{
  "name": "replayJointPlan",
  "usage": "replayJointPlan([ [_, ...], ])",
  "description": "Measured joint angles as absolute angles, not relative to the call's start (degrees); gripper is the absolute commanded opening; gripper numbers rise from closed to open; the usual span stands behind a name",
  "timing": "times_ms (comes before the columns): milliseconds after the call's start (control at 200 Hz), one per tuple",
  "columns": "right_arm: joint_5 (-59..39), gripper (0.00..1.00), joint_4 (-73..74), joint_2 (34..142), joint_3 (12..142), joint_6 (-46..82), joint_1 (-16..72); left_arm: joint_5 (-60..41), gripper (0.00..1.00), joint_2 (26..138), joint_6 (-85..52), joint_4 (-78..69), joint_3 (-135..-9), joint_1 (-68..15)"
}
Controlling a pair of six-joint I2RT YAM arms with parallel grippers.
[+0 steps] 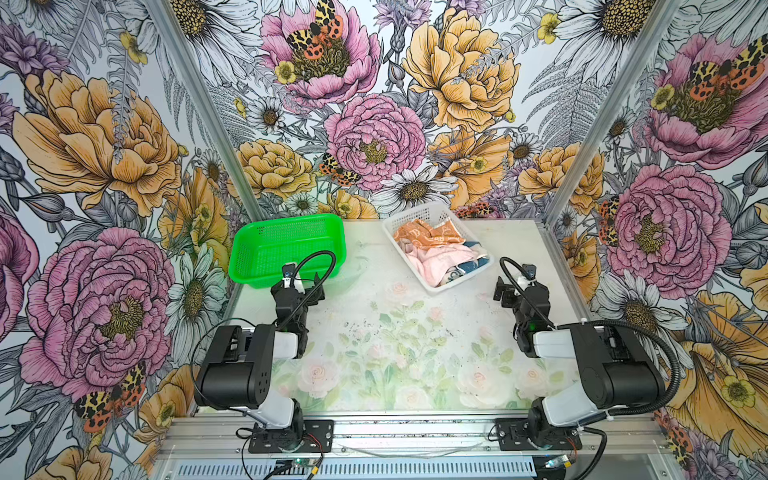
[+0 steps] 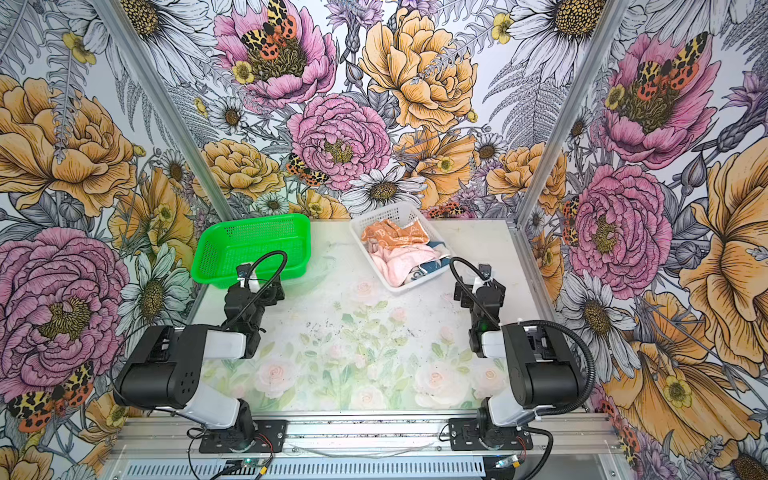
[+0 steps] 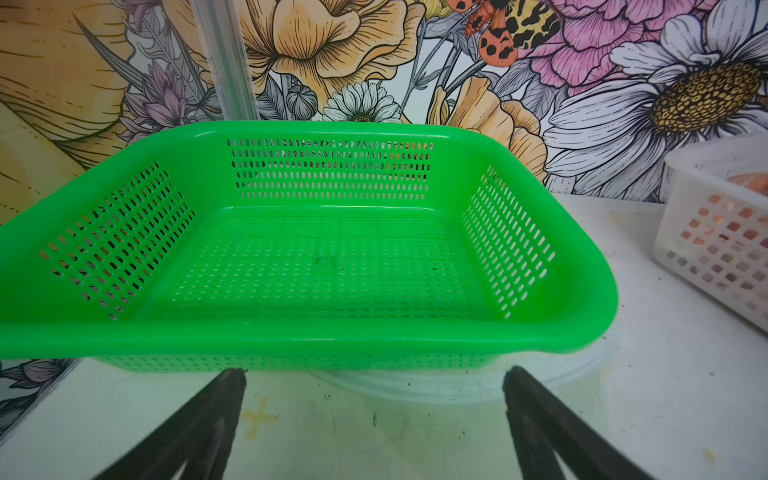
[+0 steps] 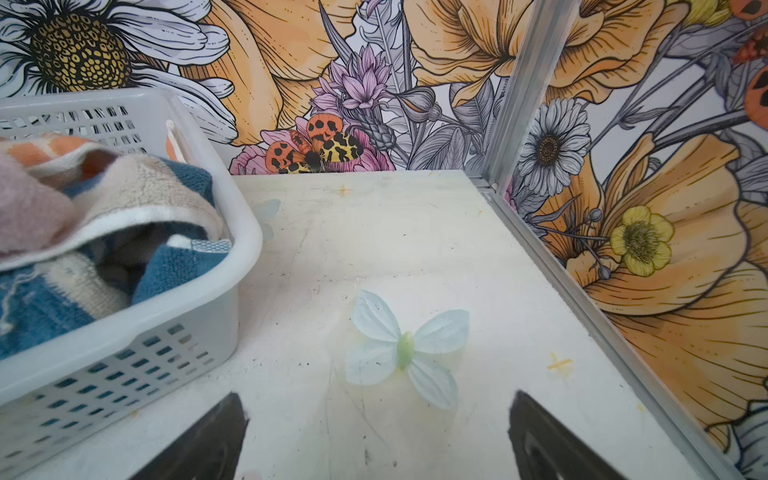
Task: Fold and stack the towels
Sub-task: 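Raise both grippers from rest toward the white towel basket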
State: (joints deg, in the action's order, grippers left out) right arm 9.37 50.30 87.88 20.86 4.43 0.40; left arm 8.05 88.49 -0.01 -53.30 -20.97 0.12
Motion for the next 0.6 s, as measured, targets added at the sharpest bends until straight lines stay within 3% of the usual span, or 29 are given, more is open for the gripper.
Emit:
replayJointPlan([
  [335, 9.34, 0.99, 50.3, 87.9, 20.86, 4.45, 0.4, 7.84, 0.99, 88.49, -0.03, -53.3, -20.97, 0.32],
  [600, 9.34, 0.99, 50.22, 87.88, 20.86, 4.49, 0.3, 1.61, 0.99, 88.51, -0.05, -53.34, -20.97, 3.14],
])
